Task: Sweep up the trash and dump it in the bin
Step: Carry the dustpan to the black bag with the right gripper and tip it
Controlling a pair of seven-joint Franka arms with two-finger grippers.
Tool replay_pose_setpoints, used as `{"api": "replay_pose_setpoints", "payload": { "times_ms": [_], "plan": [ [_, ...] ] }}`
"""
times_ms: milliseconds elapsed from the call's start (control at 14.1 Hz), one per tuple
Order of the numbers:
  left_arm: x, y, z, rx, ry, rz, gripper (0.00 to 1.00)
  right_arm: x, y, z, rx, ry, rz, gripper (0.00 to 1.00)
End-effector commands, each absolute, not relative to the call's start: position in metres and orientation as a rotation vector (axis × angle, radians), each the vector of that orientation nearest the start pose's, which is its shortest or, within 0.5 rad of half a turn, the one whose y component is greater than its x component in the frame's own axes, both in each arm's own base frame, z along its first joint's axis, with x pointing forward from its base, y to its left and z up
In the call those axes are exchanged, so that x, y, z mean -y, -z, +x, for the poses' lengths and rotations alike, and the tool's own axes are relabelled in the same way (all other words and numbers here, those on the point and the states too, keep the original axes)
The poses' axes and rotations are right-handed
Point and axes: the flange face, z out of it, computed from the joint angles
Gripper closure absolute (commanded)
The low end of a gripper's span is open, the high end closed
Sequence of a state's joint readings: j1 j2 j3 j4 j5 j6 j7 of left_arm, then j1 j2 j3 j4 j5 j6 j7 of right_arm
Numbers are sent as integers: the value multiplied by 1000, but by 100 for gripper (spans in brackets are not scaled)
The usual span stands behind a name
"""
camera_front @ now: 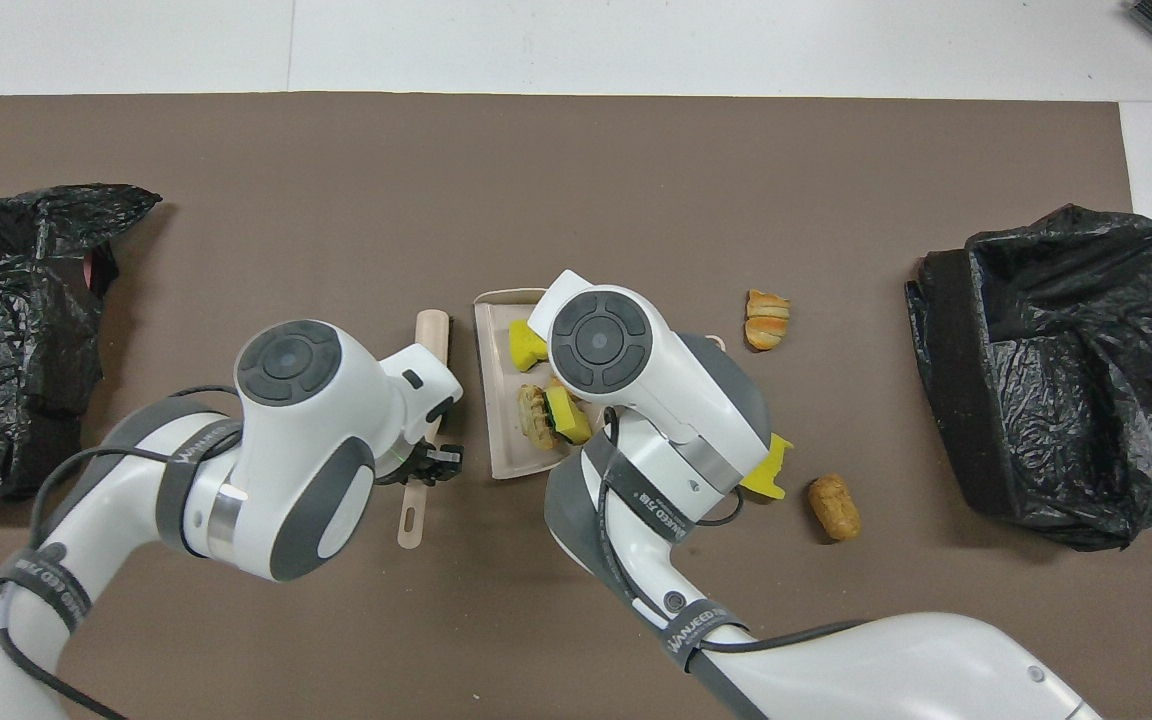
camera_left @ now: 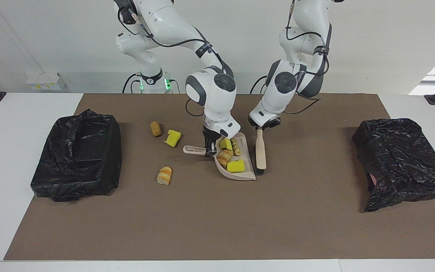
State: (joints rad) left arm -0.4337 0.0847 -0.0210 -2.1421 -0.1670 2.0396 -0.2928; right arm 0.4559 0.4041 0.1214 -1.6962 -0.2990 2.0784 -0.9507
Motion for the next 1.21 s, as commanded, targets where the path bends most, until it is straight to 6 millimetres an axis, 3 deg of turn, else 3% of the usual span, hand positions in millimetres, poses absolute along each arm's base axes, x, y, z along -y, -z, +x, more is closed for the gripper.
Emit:
{"api": "replay_pose_setpoints", "payload": {
  "times_ms": [0, 142, 426, 711, 1137],
  "plan": [
    [202, -350, 480, 10, -434, -3188, 100, -332, -376, 573, -2152, 40, 1996, 100],
    [186, -348, 478, 70, -512, -3162, 100, -314, -398, 578, -2123, 5, 2043, 100],
    [197, -343, 453, 75, -555, -3128, 100, -243, -446, 601, -2016, -92, 2222, 100],
    [252, -342, 408, 160, -518, -3078, 100, -140, -481, 617, -1998, -105, 2316, 100],
    [322, -349, 333, 2, -499, -3081, 100, 33, -525, 614, -1943, -111, 2306, 100]
  ]
}}
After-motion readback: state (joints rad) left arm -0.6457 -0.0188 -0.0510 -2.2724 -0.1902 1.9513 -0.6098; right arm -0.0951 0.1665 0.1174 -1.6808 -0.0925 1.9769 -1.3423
